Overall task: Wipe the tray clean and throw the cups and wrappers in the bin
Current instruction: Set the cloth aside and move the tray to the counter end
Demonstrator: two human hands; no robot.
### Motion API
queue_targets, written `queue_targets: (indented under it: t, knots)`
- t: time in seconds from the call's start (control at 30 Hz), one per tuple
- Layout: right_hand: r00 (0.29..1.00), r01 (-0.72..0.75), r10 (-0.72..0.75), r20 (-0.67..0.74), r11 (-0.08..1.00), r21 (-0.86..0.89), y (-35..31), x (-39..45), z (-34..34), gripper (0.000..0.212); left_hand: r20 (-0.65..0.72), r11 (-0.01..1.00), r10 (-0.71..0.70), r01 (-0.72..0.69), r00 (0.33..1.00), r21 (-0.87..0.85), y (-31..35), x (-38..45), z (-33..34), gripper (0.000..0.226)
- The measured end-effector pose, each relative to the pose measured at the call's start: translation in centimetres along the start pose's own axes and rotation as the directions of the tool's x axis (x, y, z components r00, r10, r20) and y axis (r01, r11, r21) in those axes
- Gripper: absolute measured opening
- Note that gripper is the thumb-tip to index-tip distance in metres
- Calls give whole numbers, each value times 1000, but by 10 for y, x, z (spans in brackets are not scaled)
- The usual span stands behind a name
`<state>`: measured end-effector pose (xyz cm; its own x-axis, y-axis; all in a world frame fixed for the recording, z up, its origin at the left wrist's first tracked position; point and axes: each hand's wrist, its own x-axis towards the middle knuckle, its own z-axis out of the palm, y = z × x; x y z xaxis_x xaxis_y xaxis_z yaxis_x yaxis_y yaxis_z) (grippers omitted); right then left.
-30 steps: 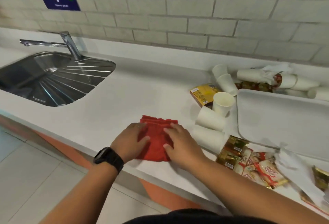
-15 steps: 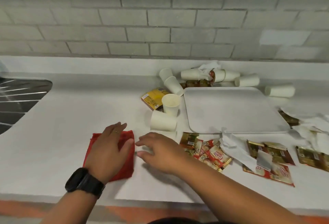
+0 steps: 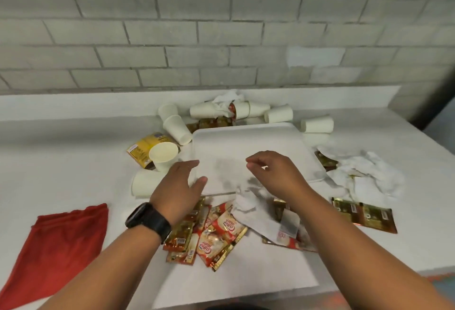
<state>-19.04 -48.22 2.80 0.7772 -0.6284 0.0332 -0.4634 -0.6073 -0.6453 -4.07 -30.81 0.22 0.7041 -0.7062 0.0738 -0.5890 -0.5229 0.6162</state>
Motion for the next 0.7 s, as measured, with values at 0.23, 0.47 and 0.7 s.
queue_targets:
  t: [0.23, 0.47, 0.7]
  knots:
    - [977, -195, 213, 3, 901, -388, 110, 48, -60, 32, 39, 960, -273, 275, 961, -49, 10, 45, 38, 48]
    - [925, -311, 378, 30, 801, -512, 169, 76, -75, 28, 5, 877, -481, 481, 877, 15, 13, 51, 59, 55]
    - [887, -414, 460, 44, 833, -368, 174, 87, -72, 16, 31, 809, -588, 588, 808, 7, 13, 59, 63, 70]
